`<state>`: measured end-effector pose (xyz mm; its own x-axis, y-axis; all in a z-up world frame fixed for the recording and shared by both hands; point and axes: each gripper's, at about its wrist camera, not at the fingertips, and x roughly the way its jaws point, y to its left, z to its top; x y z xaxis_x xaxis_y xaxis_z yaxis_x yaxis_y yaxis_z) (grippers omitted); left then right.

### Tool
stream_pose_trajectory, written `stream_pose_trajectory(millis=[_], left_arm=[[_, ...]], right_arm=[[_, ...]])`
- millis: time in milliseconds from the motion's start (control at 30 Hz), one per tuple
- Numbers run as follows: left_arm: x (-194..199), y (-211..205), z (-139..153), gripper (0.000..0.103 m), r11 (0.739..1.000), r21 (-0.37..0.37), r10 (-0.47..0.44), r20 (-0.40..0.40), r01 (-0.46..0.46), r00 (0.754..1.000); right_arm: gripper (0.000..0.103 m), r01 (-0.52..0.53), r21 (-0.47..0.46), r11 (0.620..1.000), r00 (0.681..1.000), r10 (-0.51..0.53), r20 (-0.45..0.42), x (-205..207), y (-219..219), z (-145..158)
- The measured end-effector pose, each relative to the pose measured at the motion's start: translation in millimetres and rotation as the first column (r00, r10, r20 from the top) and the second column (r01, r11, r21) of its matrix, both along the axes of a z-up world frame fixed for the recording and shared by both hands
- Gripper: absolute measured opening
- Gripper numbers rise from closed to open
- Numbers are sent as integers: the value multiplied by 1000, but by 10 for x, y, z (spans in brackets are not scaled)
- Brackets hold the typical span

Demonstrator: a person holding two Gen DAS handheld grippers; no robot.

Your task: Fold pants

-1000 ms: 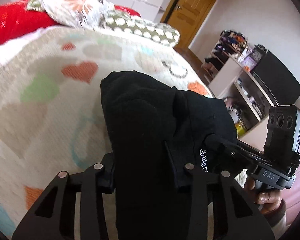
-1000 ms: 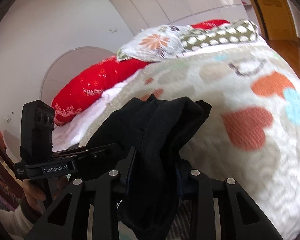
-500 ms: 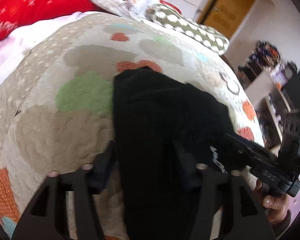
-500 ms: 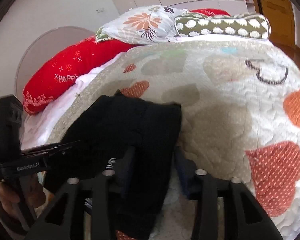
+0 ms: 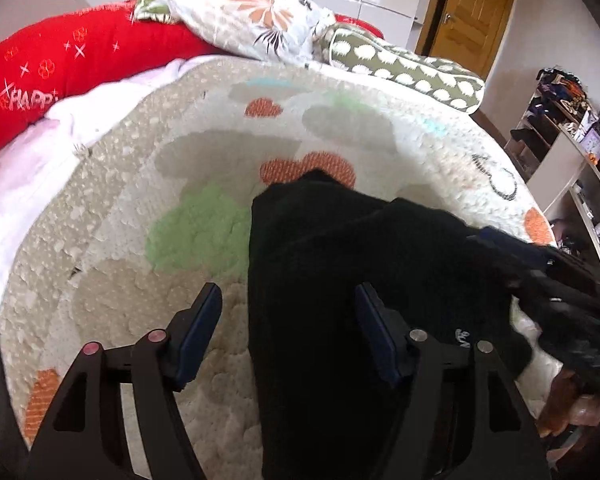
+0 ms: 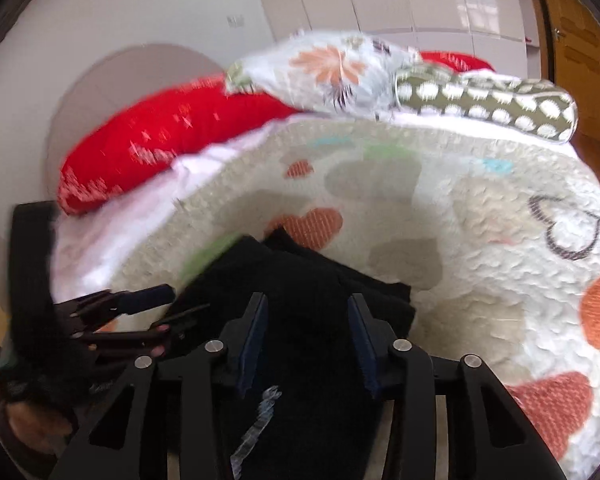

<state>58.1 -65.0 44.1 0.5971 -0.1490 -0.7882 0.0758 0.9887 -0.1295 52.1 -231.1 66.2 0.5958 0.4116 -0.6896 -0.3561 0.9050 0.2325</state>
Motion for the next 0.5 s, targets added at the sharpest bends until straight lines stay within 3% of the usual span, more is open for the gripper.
stream_pose_trajectory(millis=[67,200,500], left_arm=[[21,16,-27,82,1000,-4,10,7,-10,1000],[39,21,-50,82,1000,-9,8,8,-8,1000],[-225,4,131,82,1000,19,8,52,-9,999]], right_arm=[[38,15,-67,998,999,-17,-31,115,66,-205],[38,23,-42,999,999,-24,-21,137,47,-274],[43,-18,-86,996,999,21,29,-355,30,105]])
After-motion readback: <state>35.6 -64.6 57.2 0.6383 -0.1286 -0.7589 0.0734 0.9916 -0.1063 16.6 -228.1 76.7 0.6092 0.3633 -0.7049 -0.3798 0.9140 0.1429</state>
